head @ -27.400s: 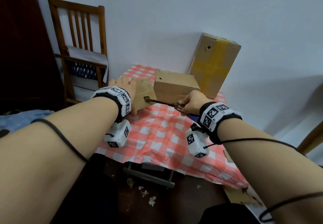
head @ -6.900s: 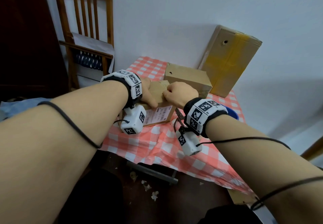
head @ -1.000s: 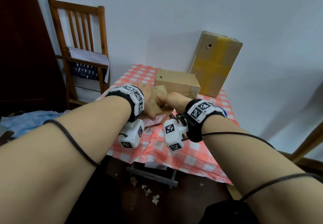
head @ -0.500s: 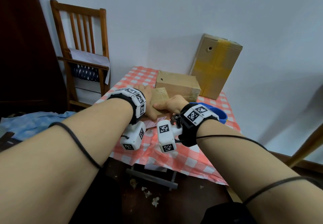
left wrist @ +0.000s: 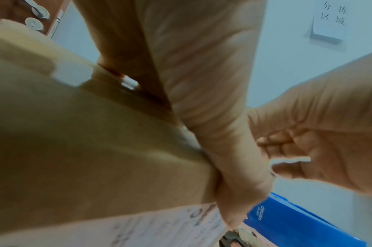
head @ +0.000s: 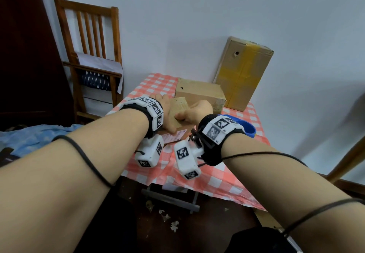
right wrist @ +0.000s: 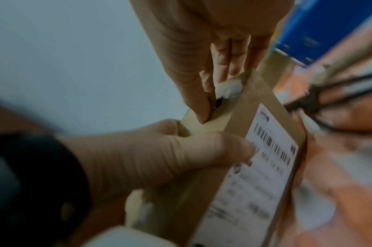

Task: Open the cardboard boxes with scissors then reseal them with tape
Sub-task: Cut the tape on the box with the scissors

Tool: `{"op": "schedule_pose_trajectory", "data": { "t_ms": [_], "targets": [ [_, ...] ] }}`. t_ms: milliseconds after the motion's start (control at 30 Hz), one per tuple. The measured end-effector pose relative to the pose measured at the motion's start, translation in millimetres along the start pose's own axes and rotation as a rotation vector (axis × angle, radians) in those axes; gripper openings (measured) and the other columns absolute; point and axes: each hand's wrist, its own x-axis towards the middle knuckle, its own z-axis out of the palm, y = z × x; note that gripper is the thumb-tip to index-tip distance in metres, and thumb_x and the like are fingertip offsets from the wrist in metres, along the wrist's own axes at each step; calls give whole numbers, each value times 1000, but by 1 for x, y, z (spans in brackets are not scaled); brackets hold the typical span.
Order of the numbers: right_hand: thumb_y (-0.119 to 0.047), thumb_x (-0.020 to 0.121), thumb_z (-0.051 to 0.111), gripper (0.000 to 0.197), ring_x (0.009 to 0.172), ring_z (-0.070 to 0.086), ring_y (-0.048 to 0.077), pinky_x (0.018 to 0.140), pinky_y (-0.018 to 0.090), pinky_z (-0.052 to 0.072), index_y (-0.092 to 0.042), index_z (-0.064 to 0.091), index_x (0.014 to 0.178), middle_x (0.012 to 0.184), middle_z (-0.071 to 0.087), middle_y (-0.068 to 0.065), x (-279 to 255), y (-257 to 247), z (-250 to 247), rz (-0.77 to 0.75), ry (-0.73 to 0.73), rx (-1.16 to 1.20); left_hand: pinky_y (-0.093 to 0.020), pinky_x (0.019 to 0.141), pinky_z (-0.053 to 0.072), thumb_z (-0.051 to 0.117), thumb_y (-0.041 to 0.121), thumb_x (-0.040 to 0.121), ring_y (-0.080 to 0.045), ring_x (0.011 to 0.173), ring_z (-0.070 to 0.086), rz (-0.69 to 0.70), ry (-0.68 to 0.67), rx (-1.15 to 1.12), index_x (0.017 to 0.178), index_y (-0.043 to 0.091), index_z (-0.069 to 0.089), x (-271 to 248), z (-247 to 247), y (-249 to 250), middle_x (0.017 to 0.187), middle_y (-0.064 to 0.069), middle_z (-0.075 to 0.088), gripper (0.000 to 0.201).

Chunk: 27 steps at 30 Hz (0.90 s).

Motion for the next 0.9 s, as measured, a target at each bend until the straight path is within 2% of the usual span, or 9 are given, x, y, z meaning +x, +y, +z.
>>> {"op": "schedule_pose_trajectory", "data": {
  "t_ms": [67,133,267,400,533,700,767,833,900],
  "targets": [
    [-15,64,87,26,72,70,23,71,36,59,1,67,68,77,72,13,0,-2,-2,-53,1,-60,-42,95,46,81,52,61,-30,113,48,5,-3,20,130,5,38,-1,-1,1,125,-15,46,95],
    [-14,70,83,24,49,62,12,52,23,53,-1,64,61,65,68,9,1,-3,-7,-52,-46,-86,-42,95,47,81,54,60,-29,113,49,8,1,30,130,5,38,-2,-1,2,125,-15,47,96],
    [-21,77,77,23,27,44,5,30,14,29,0,71,76,68,69,9,1,-9,-13,-46,-79,-150,-41,95,46,80,55,62,-30,114,49,-1,2,42,131,4,36,-3,0,3,126,-16,46,97],
    [-15,76,79,17,25,41,7,30,14,29,-2,68,79,54,60,6,1,-12,-12,-34,-127,-166,-42,96,45,80,57,61,-31,114,48,8,-1,46,131,5,36,-3,-1,2,127,-15,46,98],
    [-1,78,75,30,21,35,6,30,11,28,-7,46,75,53,52,6,3,-9,-14,48,-150,-69,-45,98,43,81,58,58,-32,114,48,-6,-16,35,131,5,35,-5,-2,3,127,-17,45,102],
    [6,71,79,50,25,44,7,30,12,30,7,56,116,41,57,4,6,-3,-11,14,-170,27,-42,98,44,80,55,62,-31,117,47,12,-14,28,132,4,34,-5,-2,3,128,-17,44,98],
    [6,69,80,49,33,55,10,34,15,41,5,57,112,45,61,4,9,-3,-8,-48,-151,11,-41,95,45,80,54,63,-30,115,48,14,-9,15,132,4,35,-5,-2,2,127,-16,46,96],
    [5,65,83,41,54,67,19,54,28,58,0,60,99,67,69,11,8,-4,-6,-108,-150,-15,-41,94,46,80,56,62,-29,114,48,13,2,23,131,6,36,-5,-2,1,126,-14,46,96],
    [5,65,82,35,59,68,22,53,28,56,-9,54,80,77,67,14,9,-3,-8,-159,-173,-43,-41,95,45,79,55,64,-29,115,47,15,4,23,131,7,36,-5,-1,0,126,-14,46,93]
  ]
}}
